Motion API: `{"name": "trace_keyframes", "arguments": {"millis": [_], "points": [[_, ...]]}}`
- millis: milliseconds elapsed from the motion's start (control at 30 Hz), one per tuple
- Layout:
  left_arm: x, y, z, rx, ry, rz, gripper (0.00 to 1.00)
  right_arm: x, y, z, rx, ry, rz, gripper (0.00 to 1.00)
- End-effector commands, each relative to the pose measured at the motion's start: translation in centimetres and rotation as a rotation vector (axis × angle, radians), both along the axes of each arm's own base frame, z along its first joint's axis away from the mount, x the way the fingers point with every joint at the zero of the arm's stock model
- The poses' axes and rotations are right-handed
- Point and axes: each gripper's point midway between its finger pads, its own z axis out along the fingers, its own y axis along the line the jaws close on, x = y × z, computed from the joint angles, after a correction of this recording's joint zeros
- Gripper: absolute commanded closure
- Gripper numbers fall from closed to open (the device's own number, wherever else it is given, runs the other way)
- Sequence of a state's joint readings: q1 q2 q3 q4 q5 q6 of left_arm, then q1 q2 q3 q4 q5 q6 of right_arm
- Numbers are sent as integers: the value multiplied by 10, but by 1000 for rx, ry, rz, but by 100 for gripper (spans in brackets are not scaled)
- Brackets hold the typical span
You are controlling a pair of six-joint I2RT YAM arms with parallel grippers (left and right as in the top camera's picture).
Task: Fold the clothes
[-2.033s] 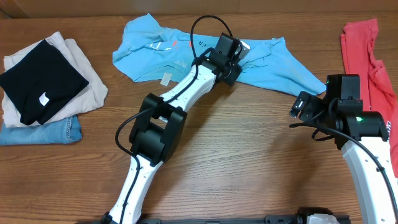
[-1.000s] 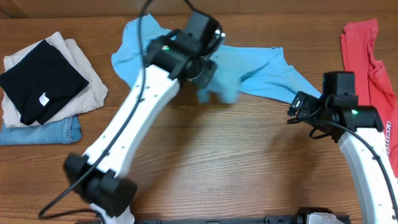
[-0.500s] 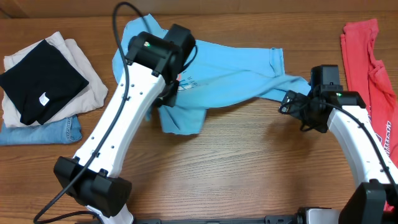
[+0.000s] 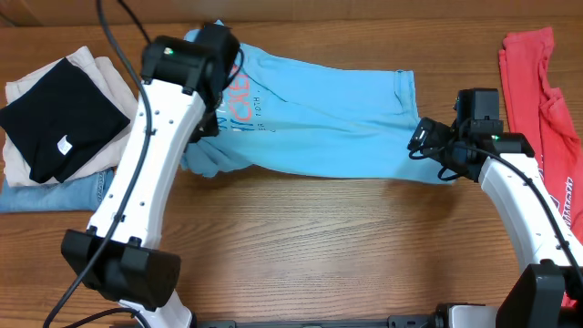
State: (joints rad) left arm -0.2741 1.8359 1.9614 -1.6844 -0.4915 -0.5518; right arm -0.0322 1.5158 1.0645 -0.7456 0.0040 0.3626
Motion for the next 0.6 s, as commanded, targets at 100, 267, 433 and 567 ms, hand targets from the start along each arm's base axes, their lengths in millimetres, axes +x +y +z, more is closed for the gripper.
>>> {"name": "trace_keyframes", "arguments": {"millis": [100, 267, 433, 567], "points": [[2, 15, 3, 36, -31, 56, 96, -17, -12, -10, -50, 74, -55, 0], [6, 12, 2, 25, -42, 56, 96, -44, -22, -37, -106, 162, -84, 0], [8, 11, 2, 18, -53, 56, 96, -67, -21, -60, -104, 229, -79, 0], [8, 11, 2, 18, -53, 56, 96, -68, -21, -69, -103, 214, -79, 0]]}}
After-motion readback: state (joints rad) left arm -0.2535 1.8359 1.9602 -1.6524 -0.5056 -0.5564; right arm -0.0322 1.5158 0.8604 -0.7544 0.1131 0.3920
